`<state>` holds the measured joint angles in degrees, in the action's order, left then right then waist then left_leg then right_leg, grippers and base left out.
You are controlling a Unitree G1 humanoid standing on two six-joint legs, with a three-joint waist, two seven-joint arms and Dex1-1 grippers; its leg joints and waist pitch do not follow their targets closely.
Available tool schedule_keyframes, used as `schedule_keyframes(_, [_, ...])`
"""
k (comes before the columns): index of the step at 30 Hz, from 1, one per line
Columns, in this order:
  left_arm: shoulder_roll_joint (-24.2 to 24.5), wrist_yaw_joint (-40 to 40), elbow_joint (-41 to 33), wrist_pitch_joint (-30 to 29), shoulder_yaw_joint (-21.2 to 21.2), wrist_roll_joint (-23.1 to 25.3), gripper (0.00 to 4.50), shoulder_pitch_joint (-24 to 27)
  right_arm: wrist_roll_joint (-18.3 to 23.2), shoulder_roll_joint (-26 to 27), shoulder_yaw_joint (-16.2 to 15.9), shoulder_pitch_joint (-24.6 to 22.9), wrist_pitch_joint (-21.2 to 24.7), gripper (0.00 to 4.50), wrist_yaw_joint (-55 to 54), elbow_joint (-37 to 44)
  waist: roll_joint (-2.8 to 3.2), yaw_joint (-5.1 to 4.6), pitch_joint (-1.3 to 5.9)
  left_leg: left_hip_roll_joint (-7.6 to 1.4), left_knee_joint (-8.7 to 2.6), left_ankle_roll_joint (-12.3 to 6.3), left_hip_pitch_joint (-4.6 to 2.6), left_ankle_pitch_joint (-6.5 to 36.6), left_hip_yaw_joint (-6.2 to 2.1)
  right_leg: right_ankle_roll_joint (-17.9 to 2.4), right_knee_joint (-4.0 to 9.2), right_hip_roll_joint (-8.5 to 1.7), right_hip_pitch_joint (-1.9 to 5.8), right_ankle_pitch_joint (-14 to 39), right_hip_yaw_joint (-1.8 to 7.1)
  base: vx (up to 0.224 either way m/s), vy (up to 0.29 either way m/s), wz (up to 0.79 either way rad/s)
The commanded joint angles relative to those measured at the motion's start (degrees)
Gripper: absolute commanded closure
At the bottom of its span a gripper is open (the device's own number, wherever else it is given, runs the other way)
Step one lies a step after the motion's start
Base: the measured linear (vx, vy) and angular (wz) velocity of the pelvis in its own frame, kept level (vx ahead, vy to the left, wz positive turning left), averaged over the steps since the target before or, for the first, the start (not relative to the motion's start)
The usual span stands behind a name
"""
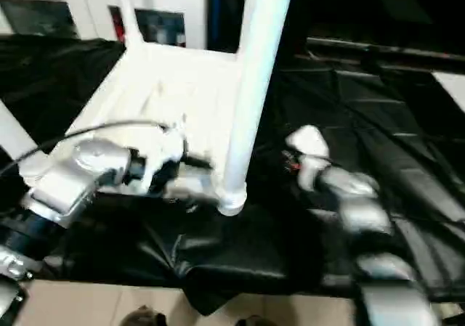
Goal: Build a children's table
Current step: Rotate table base, then rotate leg to tighten
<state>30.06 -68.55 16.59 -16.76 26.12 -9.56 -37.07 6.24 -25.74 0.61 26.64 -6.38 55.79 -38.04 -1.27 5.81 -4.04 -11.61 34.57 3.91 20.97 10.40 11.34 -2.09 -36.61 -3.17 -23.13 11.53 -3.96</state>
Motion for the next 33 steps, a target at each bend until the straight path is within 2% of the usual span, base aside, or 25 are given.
schedule_keyframes(1, [0.60,-1.54,3.48,3.73,1.78,3.23,0.75,-2.81,1.50,-2.90,-2.32,-2.95,3.26,1.30,5.65,7.85,0.65,0.26,4.27,-1.49,-3.46,-2.27,-0.52,9.70,-1.13,-9.37,5.04,-4.31,3.74,9.11,3.26,0.000,0.000,0.00])
schedule_keyframes(2, [0.60,-1.54,3.48,3.73,1.78,3.23,0.82,-2.81,1.50,-2.90,-2.32,-2.95,3.26,1.30,5.65,7.85,0.52,0.29,4.21,-1.40,-3.46,-2.49,-0.53,9.91,-1.06,-8.82,5.36,-4.20,3.76,10.05,3.22,0.000,0.000,0.00])
schedule_keyframes(3, [-0.03,-1.86,5.98,5.45,2.03,4.27,0.84,-3.79,2.38,-4.38,-3.02,-5.16,5.35,1.30,7.62,12.37,0.42,0.18,4.30,-1.40,-3.46,-2.59,-0.34,9.67,-1.13,-8.93,5.22,-4.29,3.83,10.32,3.17,0.000,0.000,0.00])
schedule_keyframes(8, [-2.05,-0.67,13.05,9.16,2.53,6.92,1.27,-6.16,4.11,-6.21,-3.78,-8.65,9.24,1.30,10.41,20.35,0.45,0.28,4.44,-1.46,-3.32,-2.97,-0.41,9.52,-1.19,-8.51,5.54,-4.42,3.56,12.09,3.05,0.000,0.000,0.00])
schedule_keyframes(9, [-2.35,-0.83,14.22,9.86,2.48,7.13,1.31,-6.48,4.14,-6.47,-3.79,-8.99,9.52,1.30,10.44,21.15,0.67,0.25,4.52,-1.47,-3.32,-2.88,-0.41,9.71,-1.23,-8.57,5.56,-4.48,3.48,12.06,3.02,0.000,0.000,0.00])
schedule_keyframes(13, [-3.36,-1.56,17.58,11.42,2.28,7.29,1.69,-6.87,5.21,-7.50,-3.99,-9.91,11.31,1.30,11.48,23.67,0.79,0.50,4.66,-1.59,-3.32,-2.83,-0.48,9.44,-1.31,-9.82,5.29,-4.56,3.56,9.70,2.98,0.000,0.000,0.00])
schedule_keyframes(16, [-3.77,-1.14,19.65,12.85,2.40,8.31,1.79,-7.00,5.22,-8.04,-4.05,-10.45,12.32,1.30,11.62,24.83,0.93,0.65,4.69,-1.65,-3.29,-2.86,-0.47,9.19,-1.30,-10.67,5.17,-4.58,3.53,7.92,2.96,0.000,0.000,0.00])
schedule_keyframes(21, [-4.85,-0.66,24.53,16.02,1.74,9.88,2.16,-8.01,5.90,-8.75,-4.04,-11.59,15.26,1.30,11.71,28.19,0.83,0.95,4.67,-1.60,-3.33,-2.97,-0.47,9.22,-1.36,-9.87,5.32,-4.64,3.70,8.49,2.90,0.000,0.000,0.00])
schedule_keyframes(27, [-5.30,-1.21,28.56,17.74,0.68,10.19,2.63,-8.85,6.70,-9.48,-4.41,-12.09,16.65,1.30,12.18,29.90,0.90,0.98,4.69,-1.70,-3.32,-2.89,-0.46,9.44,-1.40,-10.19,5.30,-4.86,3.69,8.53,2.94,0.000,0.000,0.00])
schedule_keyframes(29, [-5.61,-1.43,29.98,18.36,0.32,10.39,2.92,-9.17,6.59,-9.54,-4.33,-12.10,16.80,1.30,11.98,30.00,0.86,1.06,4.69,-1.64,-3.30,-2.88,-0.47,9.23,-1.38,-10.27,5.37,-4.88,3.72,8.49,2.92,0.000,0.000,0.00])
schedule_keyframes(33, [-6.42,-1.51,32.09,19.36,-0.63,10.39,3.02,-9.82,6.67,-9.72,-4.45,-12.18,17.26,1.30,11.82,30.35,0.83,1.12,4.70,-1.65,-3.29,-2.97,-0.44,9.06,-1.39,-10.47,5.33,-4.89,3.80,8.22,2.89,0.000,0.000,0.00])
